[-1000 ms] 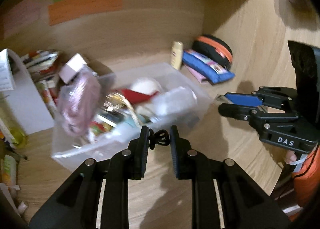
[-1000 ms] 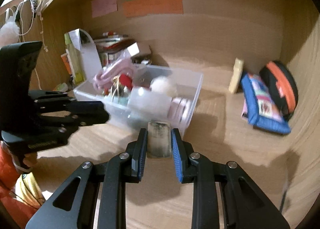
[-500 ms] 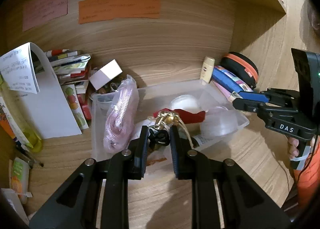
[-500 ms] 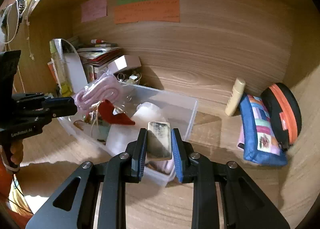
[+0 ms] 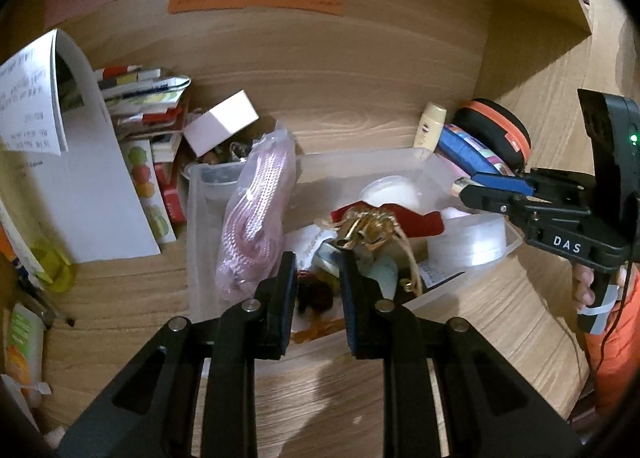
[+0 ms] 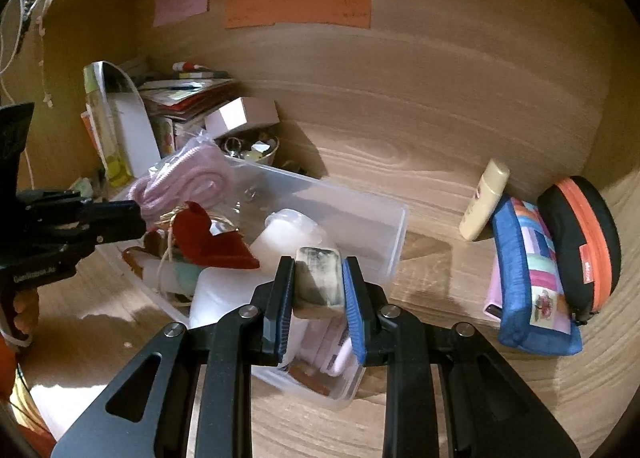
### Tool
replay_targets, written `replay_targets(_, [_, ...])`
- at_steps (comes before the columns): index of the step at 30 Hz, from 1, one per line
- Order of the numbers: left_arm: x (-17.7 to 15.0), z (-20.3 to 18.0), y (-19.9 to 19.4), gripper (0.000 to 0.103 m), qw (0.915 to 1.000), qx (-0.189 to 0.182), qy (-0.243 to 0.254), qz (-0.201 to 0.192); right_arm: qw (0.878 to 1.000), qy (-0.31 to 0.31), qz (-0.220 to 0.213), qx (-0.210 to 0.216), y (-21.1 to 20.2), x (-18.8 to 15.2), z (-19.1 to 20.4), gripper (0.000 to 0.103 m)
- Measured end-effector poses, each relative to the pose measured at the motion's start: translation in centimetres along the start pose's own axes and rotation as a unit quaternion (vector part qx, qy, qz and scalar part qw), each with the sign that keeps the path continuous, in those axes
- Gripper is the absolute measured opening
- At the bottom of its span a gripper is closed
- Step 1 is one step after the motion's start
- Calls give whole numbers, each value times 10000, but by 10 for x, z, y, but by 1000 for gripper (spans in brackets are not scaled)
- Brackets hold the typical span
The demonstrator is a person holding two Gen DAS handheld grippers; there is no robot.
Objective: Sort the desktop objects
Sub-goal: 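Lower the clear tag and black clip into the clear box and release both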
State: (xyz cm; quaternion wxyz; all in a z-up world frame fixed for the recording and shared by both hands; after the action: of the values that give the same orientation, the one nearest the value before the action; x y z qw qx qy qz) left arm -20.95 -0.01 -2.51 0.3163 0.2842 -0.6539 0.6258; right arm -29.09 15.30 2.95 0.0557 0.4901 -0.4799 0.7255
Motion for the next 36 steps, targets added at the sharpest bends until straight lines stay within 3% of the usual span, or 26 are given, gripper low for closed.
replay_targets(9, [-4,-1,1,21,9999,-90,-62,3,9998,67,168,-40,15,1,-2,22])
replay_targets(12, [-3,-2,-3,34,9999,-107,-58,-59,9998,64,155,-63,15,2,-2,22])
replay_targets(24, [0,-8,-22,41,9997,-87,-38,-238,9992,-80,-104,-378,-11,4,10,60])
replay_targets(29, [2,-10,-37,57,9992,-12,-61,-387,9977,-235,-277,-578,-29,3,21,82])
replay_targets(36, [4,-11,-67,83,9971,262,-77,-714,9978,-208,-379,-511,-51,-4,38,91])
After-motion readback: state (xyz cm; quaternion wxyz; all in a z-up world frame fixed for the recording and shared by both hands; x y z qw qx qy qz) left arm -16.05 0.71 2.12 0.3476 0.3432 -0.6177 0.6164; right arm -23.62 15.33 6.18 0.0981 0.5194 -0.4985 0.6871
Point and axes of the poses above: each gripper's, at about its wrist camera, not at the fingertips, and y roughly the way its jaws point, z to its left, x to its top, the point moved 8 cm from there along y, roughly the way its jaws point, and after that the axes turned 9 degrees about x, right-handed, at the moved point
